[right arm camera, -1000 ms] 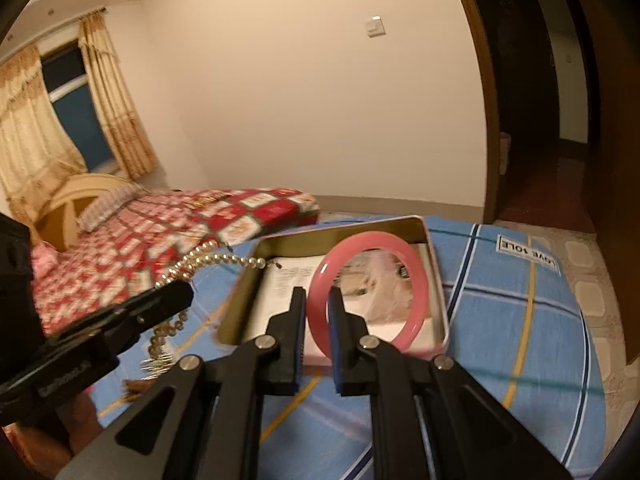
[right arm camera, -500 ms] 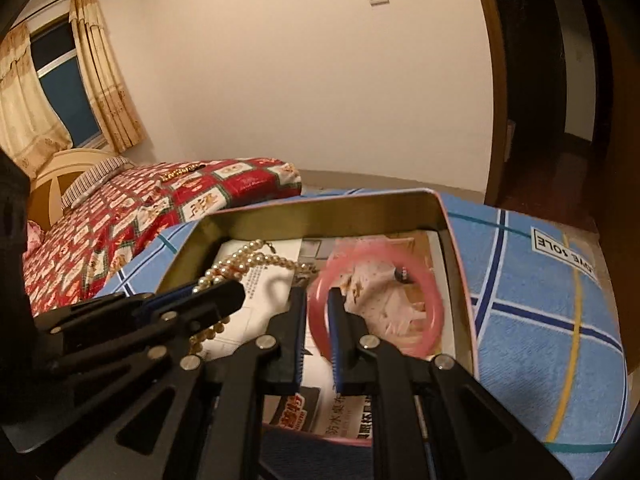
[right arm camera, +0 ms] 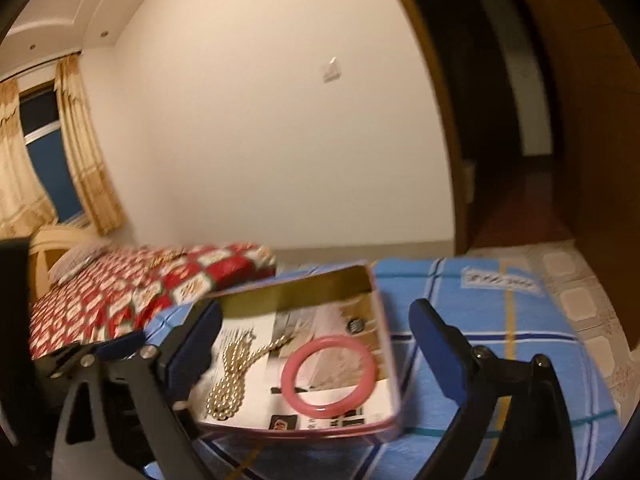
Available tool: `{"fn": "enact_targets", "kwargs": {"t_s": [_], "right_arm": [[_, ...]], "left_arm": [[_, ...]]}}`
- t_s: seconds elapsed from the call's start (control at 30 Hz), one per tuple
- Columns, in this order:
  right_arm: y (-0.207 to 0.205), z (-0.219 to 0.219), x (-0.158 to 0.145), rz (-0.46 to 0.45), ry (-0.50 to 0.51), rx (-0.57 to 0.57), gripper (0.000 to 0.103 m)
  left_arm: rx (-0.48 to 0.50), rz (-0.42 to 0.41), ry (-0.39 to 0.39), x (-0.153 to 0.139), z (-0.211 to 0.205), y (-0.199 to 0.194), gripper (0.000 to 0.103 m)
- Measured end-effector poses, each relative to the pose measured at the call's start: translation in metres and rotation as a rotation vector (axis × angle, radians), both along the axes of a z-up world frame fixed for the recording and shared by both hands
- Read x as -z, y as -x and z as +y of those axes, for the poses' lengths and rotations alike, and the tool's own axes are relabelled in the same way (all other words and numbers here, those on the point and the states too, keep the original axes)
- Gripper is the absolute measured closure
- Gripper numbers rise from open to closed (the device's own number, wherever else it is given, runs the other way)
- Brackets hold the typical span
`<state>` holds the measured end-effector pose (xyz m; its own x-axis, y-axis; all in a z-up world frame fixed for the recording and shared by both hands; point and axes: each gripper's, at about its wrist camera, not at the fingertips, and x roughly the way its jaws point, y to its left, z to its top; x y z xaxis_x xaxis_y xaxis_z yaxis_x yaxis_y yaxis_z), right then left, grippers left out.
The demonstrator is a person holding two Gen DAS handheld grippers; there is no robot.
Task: Organize jewelry
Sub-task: 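Carry the pearls and pink bangle into the pink tin and open both grippers, then withdraw both grippers from the tin back toward the jewelry pile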
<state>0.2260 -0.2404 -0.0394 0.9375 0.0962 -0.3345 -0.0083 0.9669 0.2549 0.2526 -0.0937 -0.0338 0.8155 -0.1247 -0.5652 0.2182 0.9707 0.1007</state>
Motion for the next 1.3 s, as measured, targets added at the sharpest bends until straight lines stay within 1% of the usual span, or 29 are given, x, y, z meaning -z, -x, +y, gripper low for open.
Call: {"fn": "enact_targets", "kwargs": {"t_s": [0.07, 0.2, 0.3, 0.43, 0.53, 0.6, 0.7, 0.9, 1.03, 1.1, 1.17, 1.23, 1.3], "right_arm": [[0.009, 0.000, 0.000, 0.013, -0.003, 0.025, 0.006], [0.030, 0.001, 0.007, 0.060, -0.055, 0.022, 0.006], [0.040, 0.009, 0.012, 0.090, -0.028, 0.036, 0.006], [0.052, 0.016, 0.016, 0.147, -0.014, 0.046, 0.006], [0.060, 0.021, 0.015, 0.171, -0.013, 0.047, 0.006], [0.067, 0.026, 0.013, 0.190, -0.002, 0.039, 0.006], [0.079, 0.034, 0.012, 0.200, 0.019, 0.015, 0.006], [0.096, 0.053, 0.007, 0.192, 0.081, -0.037, 0.006], [0.108, 0.062, 0.003, 0.179, 0.105, -0.074, 0.006], [0.113, 0.066, 0.003, 0.177, 0.119, -0.087, 0.006], [0.116, 0.071, 0.005, 0.183, 0.126, -0.107, 0.006], [0.118, 0.076, 0.009, 0.193, 0.121, -0.136, 0.010], [0.117, 0.084, 0.015, 0.221, 0.120, -0.174, 0.019]], "left_arm": [[-0.018, 0.002, -0.021, -0.001, 0.004, 0.009, 0.026], [-0.024, 0.004, 0.005, 0.000, 0.019, 0.033, 0.027], [-0.024, -0.006, 0.044, 0.005, 0.035, 0.055, 0.027], [-0.036, 0.019, 0.081, 0.015, 0.054, 0.075, 0.027], [-0.041, 0.023, 0.081, 0.018, 0.064, 0.087, 0.027], [-0.036, 0.012, 0.075, 0.017, 0.071, 0.098, 0.027], [-0.028, -0.003, 0.073, 0.017, 0.082, 0.110, 0.027], [-0.011, -0.005, 0.087, 0.016, 0.101, 0.130, 0.027], [0.017, -0.020, 0.063, 0.019, 0.115, 0.147, 0.027], [0.018, -0.016, 0.048, 0.023, 0.122, 0.154, 0.027], [0.011, 0.002, 0.048, 0.029, 0.130, 0.158, 0.027], [0.016, 0.027, 0.077, 0.035, 0.140, 0.161, 0.027], [0.020, 0.037, 0.089, 0.039, 0.146, 0.164, 0.027]]}}
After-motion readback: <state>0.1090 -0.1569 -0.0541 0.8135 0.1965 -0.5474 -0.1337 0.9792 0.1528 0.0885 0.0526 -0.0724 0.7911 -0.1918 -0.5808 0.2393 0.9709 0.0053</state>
